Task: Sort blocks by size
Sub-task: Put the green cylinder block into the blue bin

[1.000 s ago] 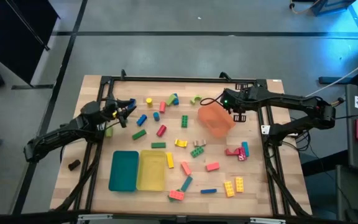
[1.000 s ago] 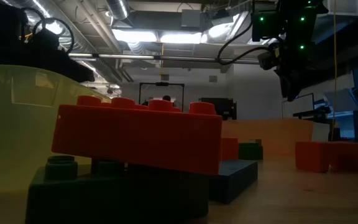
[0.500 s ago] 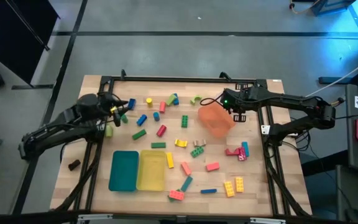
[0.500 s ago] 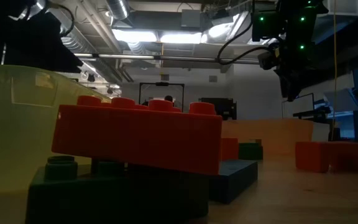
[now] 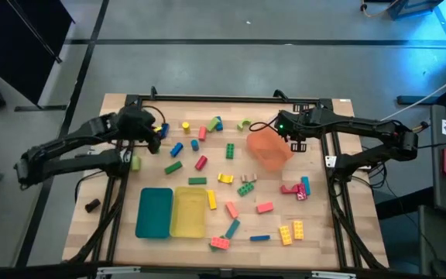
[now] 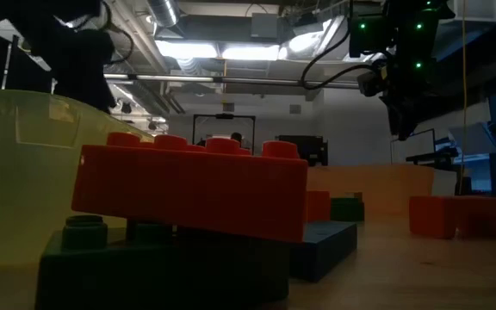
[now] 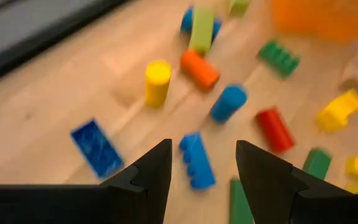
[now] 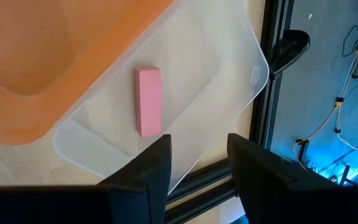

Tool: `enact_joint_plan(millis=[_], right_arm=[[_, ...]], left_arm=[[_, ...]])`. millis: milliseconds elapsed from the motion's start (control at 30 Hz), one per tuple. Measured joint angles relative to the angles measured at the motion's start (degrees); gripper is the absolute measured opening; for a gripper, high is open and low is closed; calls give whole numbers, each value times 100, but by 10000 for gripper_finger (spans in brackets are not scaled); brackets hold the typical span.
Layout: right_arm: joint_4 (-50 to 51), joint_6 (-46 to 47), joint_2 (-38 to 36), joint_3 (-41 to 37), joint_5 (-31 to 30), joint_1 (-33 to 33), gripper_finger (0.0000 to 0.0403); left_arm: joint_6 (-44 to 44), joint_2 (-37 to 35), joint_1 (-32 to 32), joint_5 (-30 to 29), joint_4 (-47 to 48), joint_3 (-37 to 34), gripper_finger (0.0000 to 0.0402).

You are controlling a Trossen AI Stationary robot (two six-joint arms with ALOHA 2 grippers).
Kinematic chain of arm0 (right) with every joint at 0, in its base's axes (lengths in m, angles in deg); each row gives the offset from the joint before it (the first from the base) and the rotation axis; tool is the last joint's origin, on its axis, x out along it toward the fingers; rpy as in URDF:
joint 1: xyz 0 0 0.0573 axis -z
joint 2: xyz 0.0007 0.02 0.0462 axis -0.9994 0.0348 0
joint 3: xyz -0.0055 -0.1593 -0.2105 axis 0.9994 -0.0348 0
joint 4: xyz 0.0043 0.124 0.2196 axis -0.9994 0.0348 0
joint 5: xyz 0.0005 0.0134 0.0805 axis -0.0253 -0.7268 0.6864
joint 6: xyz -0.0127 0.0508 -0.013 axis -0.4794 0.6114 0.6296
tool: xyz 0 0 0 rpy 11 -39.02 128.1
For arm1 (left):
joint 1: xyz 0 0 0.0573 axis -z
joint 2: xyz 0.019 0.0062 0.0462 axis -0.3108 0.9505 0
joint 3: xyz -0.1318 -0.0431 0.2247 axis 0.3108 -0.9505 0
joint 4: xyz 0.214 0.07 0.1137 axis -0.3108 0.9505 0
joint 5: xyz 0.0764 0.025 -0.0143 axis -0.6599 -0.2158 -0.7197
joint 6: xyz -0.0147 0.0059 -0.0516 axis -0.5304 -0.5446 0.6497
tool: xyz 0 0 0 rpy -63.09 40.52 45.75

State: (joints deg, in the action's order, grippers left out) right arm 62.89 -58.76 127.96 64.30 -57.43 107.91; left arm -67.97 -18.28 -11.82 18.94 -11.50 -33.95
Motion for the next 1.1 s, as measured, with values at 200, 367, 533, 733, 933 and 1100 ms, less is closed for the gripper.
enact_joint_plan(millis=[200,367,533,733,933,1100], right_arm=[[-1,2,0,0,0,0,159],[-4,2,0,0,2,0,159],[-18,2,0,0,2,0,159],[-17,2,0,0,2,0,159],[-17,4,0,0,4,-2,159],[-17,2,1,0,4,-1,159]], left_arm=[[148,910,-1,-2,942,211,164],[425,1500,-1,-53,1332,211,164],[543,1866,-2,-322,1342,213,164],[536,1996,-2,-633,1341,213,164],[588,1999,-2,-640,1338,213,164],[718,1999,-2,-643,1195,213,164]])
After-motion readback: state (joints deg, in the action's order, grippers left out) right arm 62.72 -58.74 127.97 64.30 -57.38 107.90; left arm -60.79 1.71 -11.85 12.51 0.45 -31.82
